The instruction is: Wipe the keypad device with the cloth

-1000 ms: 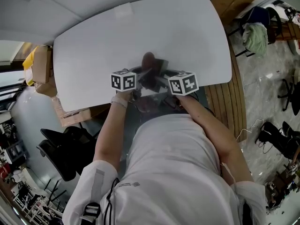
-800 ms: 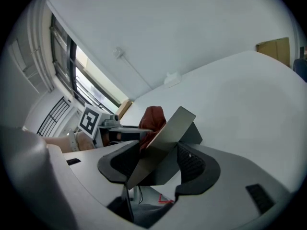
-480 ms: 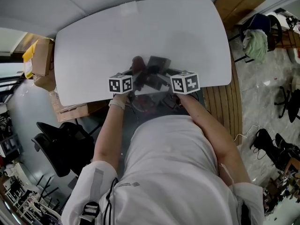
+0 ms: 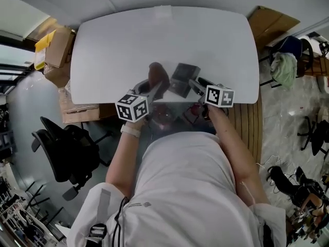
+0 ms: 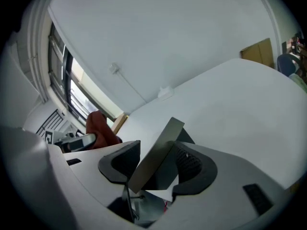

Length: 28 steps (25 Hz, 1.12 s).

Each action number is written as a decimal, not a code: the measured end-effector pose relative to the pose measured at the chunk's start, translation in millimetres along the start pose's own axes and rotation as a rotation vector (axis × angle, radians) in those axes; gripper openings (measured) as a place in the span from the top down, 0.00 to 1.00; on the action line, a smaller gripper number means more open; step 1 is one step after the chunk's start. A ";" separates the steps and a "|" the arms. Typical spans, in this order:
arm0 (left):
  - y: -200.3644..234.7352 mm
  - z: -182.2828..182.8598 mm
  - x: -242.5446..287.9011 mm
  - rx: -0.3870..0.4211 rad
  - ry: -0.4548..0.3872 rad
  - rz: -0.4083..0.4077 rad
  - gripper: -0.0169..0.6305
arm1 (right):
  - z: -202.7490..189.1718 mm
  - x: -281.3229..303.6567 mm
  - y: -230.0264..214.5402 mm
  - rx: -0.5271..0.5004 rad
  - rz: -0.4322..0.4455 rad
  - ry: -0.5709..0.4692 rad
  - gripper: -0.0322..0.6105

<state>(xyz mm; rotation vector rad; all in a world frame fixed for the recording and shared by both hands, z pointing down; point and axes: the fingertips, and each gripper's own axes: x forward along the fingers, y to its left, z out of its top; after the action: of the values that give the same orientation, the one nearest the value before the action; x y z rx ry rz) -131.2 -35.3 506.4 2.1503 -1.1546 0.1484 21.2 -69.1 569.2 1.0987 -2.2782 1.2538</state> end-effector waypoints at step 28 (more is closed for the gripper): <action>-226.9 26.1 -121.6 0.242 -0.388 0.042 0.83 | 19.0 -225.8 182.6 -0.560 0.426 -0.442 0.85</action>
<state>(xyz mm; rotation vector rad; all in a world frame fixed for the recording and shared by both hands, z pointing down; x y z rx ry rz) -34.2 117.9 321.7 2.4394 -1.4633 -0.1241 33.3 80.6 319.9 0.7531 -3.0452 0.4273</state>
